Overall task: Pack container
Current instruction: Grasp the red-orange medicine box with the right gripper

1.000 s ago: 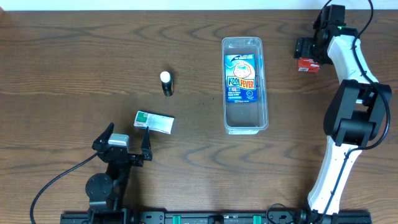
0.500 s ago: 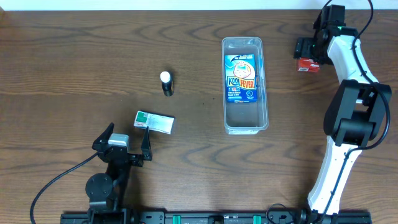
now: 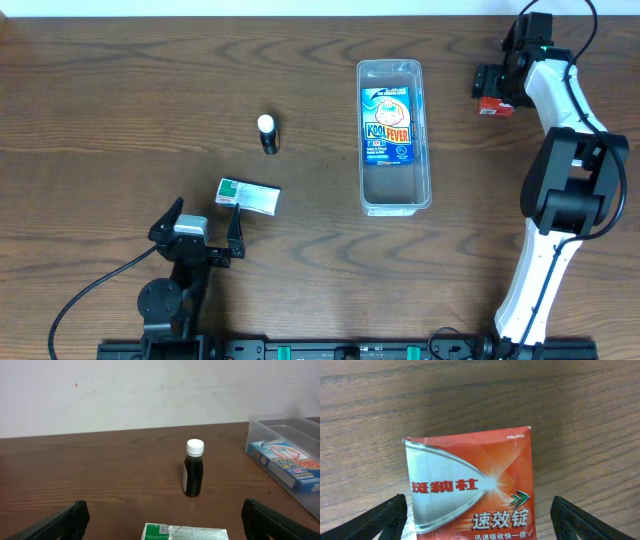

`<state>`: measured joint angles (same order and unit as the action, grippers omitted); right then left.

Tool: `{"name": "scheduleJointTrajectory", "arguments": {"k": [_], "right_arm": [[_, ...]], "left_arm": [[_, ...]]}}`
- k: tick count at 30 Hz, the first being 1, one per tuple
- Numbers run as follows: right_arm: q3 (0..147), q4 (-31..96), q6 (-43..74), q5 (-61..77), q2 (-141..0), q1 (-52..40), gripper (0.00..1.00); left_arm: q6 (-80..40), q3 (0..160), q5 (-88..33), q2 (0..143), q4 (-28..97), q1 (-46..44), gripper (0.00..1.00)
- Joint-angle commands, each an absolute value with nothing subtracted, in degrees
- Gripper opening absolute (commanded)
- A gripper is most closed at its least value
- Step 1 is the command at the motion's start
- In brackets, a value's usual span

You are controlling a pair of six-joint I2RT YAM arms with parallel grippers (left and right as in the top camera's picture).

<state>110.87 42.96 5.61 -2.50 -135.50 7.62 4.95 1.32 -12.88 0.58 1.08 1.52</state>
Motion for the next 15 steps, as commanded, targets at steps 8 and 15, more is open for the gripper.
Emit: {"name": "scheduleJointTrajectory", "arguments": {"k": [8, 15], "right_arm": [[109.8, 42.7, 5.7, -4.3, -136.1, 7.8, 0.9], [109.7, 42.4, 5.7, -4.3, -136.1, 7.8, 0.9]], "left_arm": [[5.3, 0.2, -13.0, 0.2, 2.9, 1.9, 0.98], [5.3, 0.2, -13.0, 0.6, 2.9, 1.9, 0.98]]}}
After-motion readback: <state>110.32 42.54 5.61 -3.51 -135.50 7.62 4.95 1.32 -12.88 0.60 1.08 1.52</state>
